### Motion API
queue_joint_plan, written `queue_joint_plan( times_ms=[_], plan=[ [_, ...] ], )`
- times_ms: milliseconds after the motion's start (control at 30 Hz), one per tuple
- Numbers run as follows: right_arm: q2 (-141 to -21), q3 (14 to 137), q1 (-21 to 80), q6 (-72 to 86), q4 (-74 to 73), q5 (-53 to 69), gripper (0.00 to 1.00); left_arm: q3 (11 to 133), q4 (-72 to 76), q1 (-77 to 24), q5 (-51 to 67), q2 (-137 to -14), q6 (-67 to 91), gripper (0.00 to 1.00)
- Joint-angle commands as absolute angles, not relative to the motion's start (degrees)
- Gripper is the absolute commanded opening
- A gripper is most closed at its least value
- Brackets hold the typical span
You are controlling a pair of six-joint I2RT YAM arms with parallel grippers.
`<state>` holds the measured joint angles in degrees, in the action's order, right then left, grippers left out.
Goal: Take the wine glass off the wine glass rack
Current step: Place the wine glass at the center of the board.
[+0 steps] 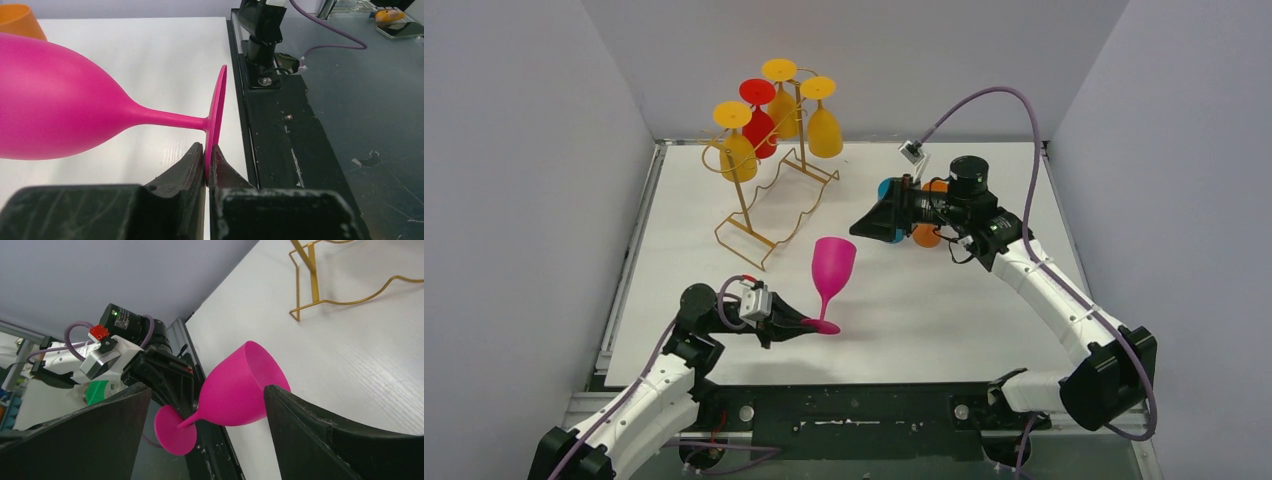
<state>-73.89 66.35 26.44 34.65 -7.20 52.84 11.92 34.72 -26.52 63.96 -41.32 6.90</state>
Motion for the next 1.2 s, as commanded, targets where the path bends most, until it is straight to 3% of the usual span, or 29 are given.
queue_joint_plan(
  times_ms=[0, 567, 933, 1167],
  plan=[
    [-77.05, 69.57, 25.86, 36.22, -8.25, 61.43, 0.84, 13.35, 41.14, -26.29, 68.73, -39.46, 5.35, 0.00],
    [-82.97, 71.63, 27.49, 41.62, -2.02, 71.73, 0.67, 11.18, 51.56, -26.76, 70.76, -38.26, 13.48, 0.00],
    [-87.12, 74.68, 30.44, 43.50, -0.71, 78.30, 0.51, 10.84, 51.54, -27.42, 70.90, -38.36, 13.96, 0.00],
    [-89.65, 76.02, 29.68, 46.12, -0.44, 82.50, 0.36, 10.90, 51.05, -27.60, 72.03, -39.39, 13.93, 0.00]
  ],
)
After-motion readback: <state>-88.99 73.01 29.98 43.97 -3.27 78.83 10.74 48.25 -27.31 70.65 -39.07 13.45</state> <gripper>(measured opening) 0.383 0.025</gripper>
